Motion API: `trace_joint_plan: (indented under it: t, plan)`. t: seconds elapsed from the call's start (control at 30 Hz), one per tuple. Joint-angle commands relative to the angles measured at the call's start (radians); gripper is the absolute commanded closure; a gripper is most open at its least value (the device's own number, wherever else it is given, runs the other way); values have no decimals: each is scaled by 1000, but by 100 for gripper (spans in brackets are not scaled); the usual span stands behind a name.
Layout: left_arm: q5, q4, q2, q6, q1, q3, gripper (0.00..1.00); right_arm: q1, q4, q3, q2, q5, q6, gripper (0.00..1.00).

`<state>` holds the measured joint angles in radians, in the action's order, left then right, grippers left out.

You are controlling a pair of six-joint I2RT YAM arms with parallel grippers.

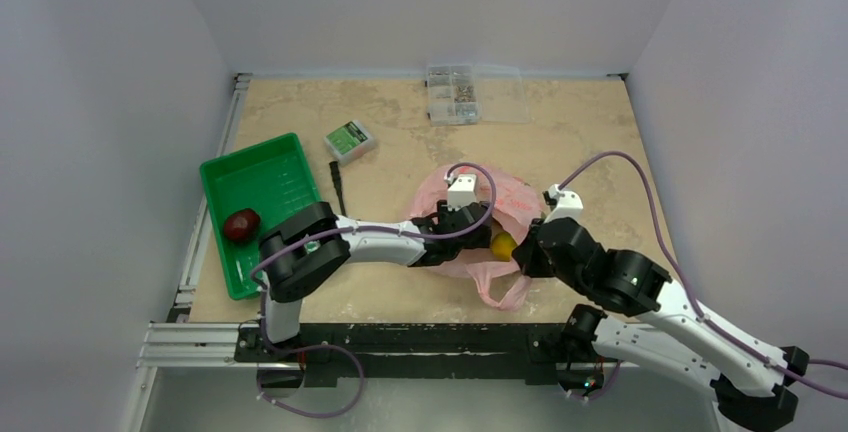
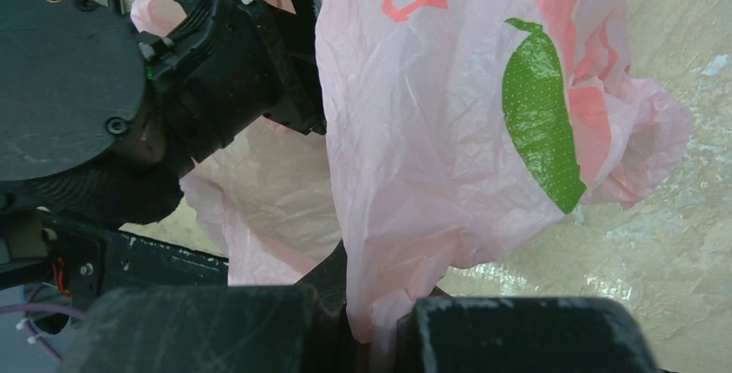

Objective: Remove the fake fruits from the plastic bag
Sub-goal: Take out the fake fruit from the plastic bag.

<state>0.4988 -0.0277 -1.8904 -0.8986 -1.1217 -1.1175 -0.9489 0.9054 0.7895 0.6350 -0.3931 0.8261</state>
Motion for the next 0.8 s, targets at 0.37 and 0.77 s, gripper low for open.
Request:
trace_joint_plan:
  t: [0.37, 0.77]
  plan:
    - [-39, -118, 235, 118, 2, 139, 91, -7, -1, -40, -1, -74, 97, 100]
    - [-261, -42, 685, 114, 3, 372, 98, -7, 2, -22, 94, -67, 83, 100]
